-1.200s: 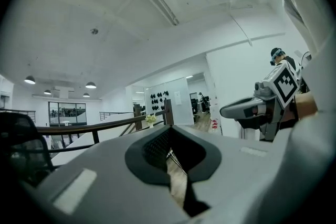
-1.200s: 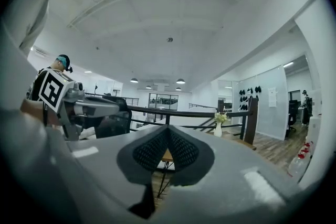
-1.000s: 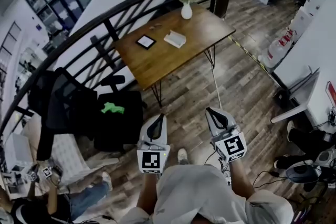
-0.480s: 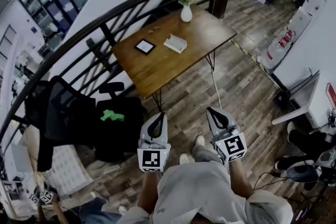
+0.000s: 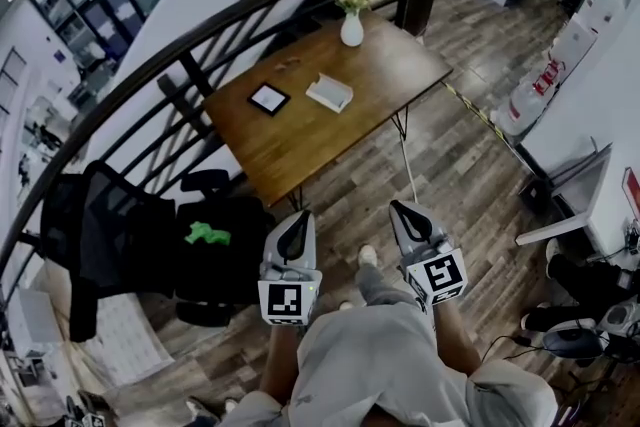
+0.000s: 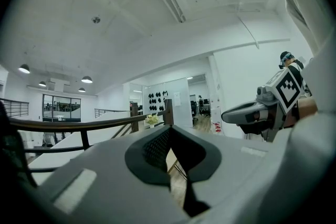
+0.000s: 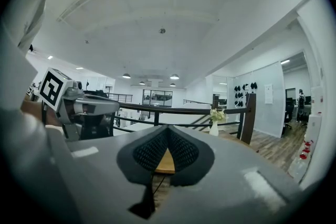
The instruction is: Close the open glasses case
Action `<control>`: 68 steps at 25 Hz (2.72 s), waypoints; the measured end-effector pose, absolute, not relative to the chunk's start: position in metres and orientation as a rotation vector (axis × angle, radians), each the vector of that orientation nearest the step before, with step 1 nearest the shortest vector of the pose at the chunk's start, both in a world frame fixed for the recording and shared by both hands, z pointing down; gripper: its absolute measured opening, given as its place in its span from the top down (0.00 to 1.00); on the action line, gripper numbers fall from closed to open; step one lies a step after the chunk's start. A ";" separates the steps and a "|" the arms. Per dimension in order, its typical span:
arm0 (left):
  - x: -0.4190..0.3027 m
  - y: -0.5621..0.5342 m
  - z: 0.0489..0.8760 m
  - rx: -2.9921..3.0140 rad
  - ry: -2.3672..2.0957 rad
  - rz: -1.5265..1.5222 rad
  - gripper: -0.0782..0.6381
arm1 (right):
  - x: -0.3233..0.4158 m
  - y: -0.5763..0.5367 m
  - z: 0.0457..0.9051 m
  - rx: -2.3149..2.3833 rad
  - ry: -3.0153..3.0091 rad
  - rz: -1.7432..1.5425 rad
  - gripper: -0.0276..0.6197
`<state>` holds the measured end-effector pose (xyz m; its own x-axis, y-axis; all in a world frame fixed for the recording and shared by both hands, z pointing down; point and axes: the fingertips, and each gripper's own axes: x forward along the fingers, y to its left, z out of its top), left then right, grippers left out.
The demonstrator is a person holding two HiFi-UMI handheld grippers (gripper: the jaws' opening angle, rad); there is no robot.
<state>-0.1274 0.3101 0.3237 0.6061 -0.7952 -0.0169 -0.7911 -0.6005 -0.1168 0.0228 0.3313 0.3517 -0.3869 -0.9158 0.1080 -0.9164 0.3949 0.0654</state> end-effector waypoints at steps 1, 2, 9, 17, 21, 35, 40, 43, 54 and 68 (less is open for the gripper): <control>-0.124 0.302 0.323 -2.714 1.344 -0.059 0.86 | 0.026 0.322 0.350 1.661 -2.517 0.001 0.95; -0.121 0.294 0.323 -2.715 1.345 -0.061 0.86 | 0.029 0.314 0.348 1.662 -2.518 -0.005 0.95; -0.100 0.239 0.327 -2.714 1.384 -0.088 0.86 | 0.053 0.257 0.345 1.637 -2.531 -0.005 0.95; -0.072 0.191 0.313 -2.681 1.419 -0.097 0.86 | 0.077 0.201 0.339 1.578 -2.584 0.008 0.95; -0.060 0.169 0.317 -2.663 1.466 -0.138 0.86 | 0.090 0.173 0.336 1.539 -2.615 0.003 0.95; -0.043 0.127 0.321 -2.625 1.558 -0.187 0.86 | 0.105 0.119 0.329 1.440 -2.694 0.000 0.95; -0.042 0.110 0.328 -2.636 1.561 -0.188 0.86 | 0.104 0.106 0.336 1.441 -2.690 0.014 0.95; -0.041 0.094 0.332 -2.648 1.548 -0.184 0.86 | 0.103 0.093 0.341 1.444 -2.680 0.019 0.95; -0.040 0.001 0.326 -2.679 1.485 -0.157 0.86 | 0.102 0.007 0.340 1.501 -2.635 0.016 0.95; -0.049 -0.107 0.338 -2.793 1.365 -0.105 0.86 | 0.081 -0.090 0.356 1.584 -2.531 0.058 0.95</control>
<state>-0.0491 -0.1072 0.3379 0.6125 -0.7891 0.0470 -0.7870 -0.6143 -0.0575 0.0808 -0.0905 0.3561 -0.4285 -0.8907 0.1517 -0.8967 0.4398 0.0493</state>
